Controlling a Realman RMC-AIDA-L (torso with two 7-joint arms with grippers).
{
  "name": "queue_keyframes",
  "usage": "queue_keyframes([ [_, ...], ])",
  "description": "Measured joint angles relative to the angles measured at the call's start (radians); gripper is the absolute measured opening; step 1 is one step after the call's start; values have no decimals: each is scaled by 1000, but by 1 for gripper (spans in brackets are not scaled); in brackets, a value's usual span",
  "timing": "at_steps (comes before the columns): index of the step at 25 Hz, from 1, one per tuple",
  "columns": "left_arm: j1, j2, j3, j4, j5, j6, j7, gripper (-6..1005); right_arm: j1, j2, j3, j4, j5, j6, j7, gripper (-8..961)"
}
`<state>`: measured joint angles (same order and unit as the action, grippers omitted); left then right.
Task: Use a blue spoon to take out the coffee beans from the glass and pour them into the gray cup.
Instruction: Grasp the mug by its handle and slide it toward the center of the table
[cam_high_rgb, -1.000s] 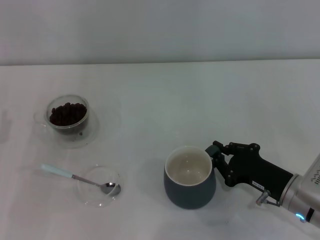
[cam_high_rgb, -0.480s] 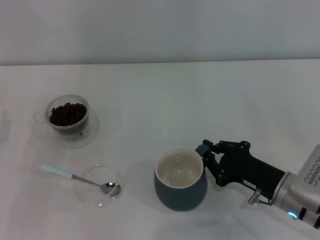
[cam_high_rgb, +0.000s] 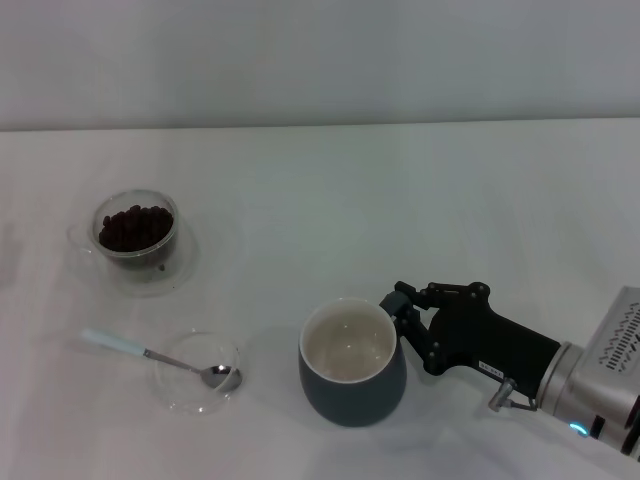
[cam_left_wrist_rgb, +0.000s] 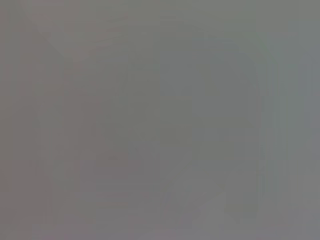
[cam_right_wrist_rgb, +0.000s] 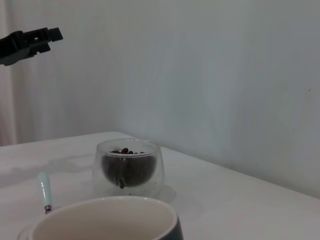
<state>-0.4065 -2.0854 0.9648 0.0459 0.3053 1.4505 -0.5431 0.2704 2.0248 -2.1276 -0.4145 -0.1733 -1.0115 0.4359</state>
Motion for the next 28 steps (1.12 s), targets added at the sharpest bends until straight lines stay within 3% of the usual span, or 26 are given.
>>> queue_keyframes([
  [28, 11, 2, 0, 9, 0, 9, 0, 710, 4, -7, 12, 23, -3, 4, -10, 316],
])
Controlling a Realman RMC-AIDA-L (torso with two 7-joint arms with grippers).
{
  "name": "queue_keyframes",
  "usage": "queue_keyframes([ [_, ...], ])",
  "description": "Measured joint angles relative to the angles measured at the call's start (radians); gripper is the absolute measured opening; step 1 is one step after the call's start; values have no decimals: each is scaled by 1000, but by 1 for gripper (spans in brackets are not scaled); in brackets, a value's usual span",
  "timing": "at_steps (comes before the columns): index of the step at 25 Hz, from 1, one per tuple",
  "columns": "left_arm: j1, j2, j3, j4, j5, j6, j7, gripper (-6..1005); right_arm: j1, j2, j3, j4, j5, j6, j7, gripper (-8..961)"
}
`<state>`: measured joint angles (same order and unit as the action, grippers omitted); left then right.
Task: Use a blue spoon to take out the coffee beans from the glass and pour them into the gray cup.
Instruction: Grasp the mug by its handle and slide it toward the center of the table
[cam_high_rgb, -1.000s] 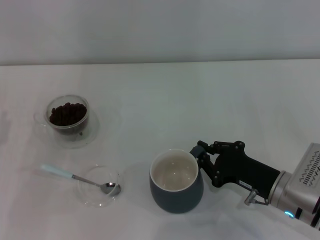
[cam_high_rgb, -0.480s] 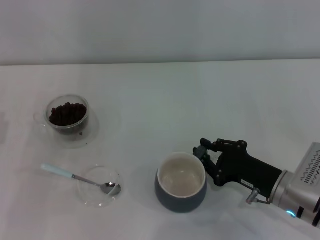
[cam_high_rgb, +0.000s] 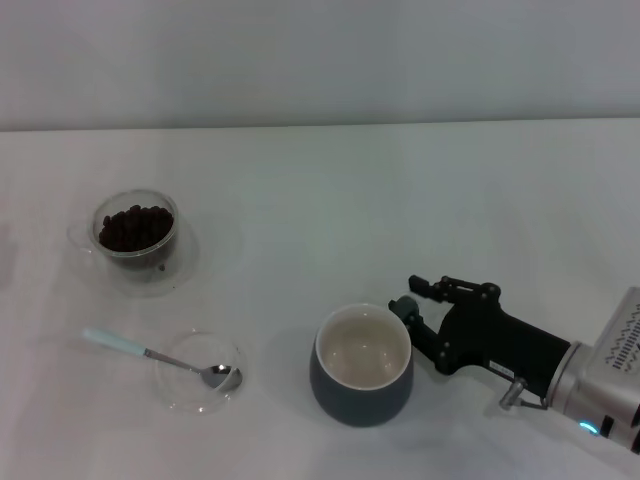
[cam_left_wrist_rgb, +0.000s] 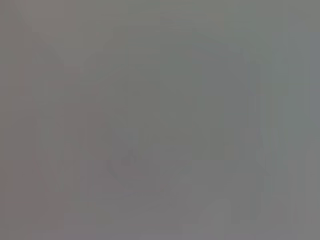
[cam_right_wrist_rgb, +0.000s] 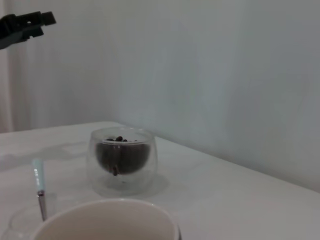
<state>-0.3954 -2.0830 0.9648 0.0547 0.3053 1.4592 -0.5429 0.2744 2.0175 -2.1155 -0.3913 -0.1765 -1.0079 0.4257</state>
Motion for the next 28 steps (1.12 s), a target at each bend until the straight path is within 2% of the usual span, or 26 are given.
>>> queue_keyframes([
  [5, 2, 0, 0, -1, 0, 0, 2, 710, -6, -3, 11, 3, 6, -1, 0, 432],
  [11, 4, 0, 0, 0, 0, 0, 4, 711, -4, -4, 11, 22, 6, -2, -1, 681],
  [22, 1, 1, 0, 2, 0, 0, 6, 710, -14, -10, 35, 41, 4, -17, -1, 750],
  [28, -3, 1, 0, 2, 0, 0, 6, 710, -16, -11, 39, 95, 2, -92, -1, 746],
])
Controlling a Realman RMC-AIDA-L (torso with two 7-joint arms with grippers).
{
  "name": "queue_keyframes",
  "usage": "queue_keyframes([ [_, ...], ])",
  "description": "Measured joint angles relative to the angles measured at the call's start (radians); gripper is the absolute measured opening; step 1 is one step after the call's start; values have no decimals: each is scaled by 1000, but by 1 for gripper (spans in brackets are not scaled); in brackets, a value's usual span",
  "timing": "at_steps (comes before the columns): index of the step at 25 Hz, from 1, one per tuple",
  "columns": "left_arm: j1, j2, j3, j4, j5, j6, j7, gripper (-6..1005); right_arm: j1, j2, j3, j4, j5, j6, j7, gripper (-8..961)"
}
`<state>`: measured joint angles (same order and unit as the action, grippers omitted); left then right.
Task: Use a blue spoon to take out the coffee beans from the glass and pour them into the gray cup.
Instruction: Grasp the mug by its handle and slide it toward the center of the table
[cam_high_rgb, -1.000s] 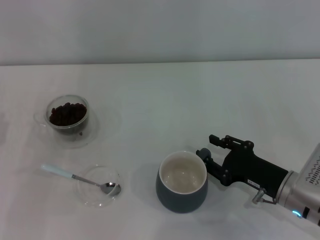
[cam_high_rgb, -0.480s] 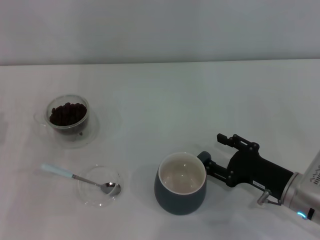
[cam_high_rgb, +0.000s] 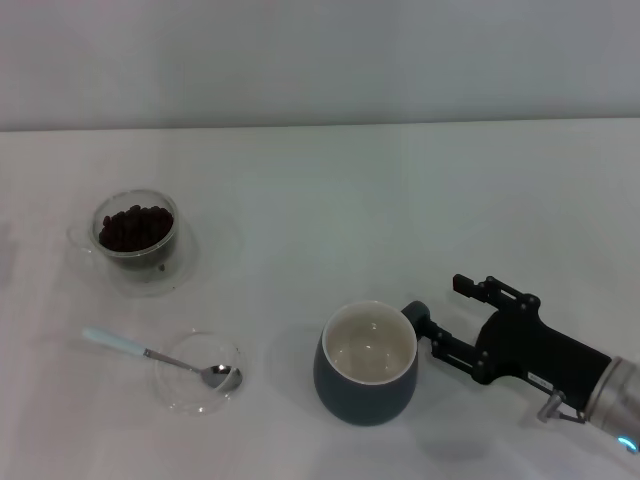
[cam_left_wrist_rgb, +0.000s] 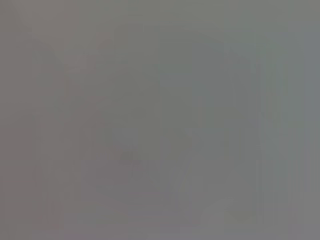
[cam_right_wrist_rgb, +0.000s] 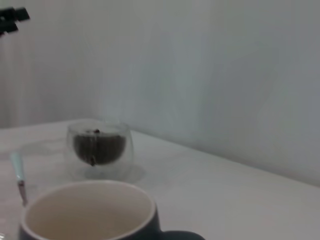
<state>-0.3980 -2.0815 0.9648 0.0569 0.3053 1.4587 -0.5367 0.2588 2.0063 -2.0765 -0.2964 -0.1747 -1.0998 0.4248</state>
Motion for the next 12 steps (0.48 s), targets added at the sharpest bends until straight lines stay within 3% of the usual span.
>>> queue_keyframes([
  [12, -5, -2, 2, 0, 1, 0, 0, 709, 3, -3, -9, 90, -9, -127, 0, 744],
])
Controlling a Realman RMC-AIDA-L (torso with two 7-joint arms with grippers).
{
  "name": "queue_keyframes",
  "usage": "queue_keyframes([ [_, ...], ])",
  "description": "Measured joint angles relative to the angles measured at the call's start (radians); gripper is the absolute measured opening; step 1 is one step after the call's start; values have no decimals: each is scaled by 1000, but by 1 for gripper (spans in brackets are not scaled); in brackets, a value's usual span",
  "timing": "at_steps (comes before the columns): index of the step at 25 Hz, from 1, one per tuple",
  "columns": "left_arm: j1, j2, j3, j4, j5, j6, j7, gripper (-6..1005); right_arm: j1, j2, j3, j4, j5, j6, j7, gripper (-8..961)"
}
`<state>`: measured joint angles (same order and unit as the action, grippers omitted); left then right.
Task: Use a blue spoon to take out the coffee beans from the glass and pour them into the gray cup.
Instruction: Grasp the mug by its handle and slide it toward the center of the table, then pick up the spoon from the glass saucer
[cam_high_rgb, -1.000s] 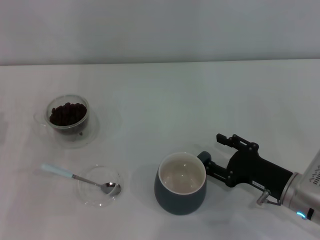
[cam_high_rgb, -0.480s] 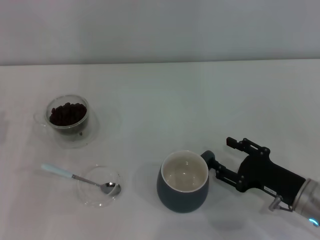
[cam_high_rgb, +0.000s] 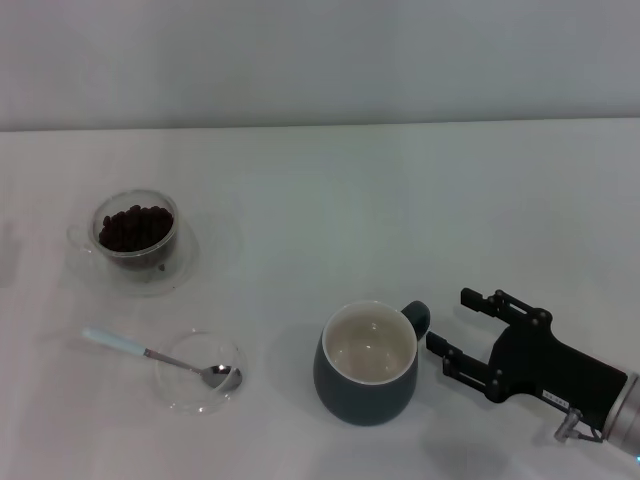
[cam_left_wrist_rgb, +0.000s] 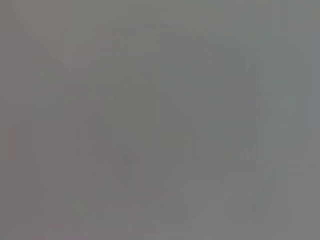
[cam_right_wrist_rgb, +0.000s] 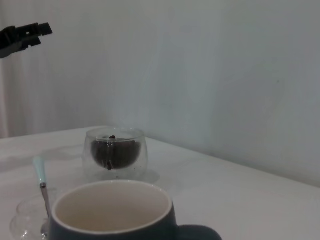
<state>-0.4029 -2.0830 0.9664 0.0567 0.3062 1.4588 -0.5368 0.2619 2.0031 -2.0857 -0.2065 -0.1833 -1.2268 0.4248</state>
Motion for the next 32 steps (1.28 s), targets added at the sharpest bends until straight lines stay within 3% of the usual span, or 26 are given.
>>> queue_keyframes([
  [8, -1, 0, 1, 0, 1, 0, 0, 710, -5, -3, 7, 69, 4, -85, 1, 743],
  [15, 7, 1, 2, -2, 1, 6, -8, 710, -35, -23, 91, 133, 15, -175, 4, 742],
  [23, 70, -1, 60, -8, 4, 85, -138, 711, -31, -88, 294, 147, 15, -293, 1, 741],
  [26, 109, -4, 101, -13, 6, 99, -278, 711, 4, -124, 366, 138, 14, -301, 1, 741],
  [27, 121, -6, 118, -21, 7, 112, -338, 711, 4, -124, 366, 138, 14, -301, 1, 741],
  [32, 127, -8, 166, -83, 16, 165, -503, 711, 58, -164, 448, 136, 14, -296, 7, 741],
])
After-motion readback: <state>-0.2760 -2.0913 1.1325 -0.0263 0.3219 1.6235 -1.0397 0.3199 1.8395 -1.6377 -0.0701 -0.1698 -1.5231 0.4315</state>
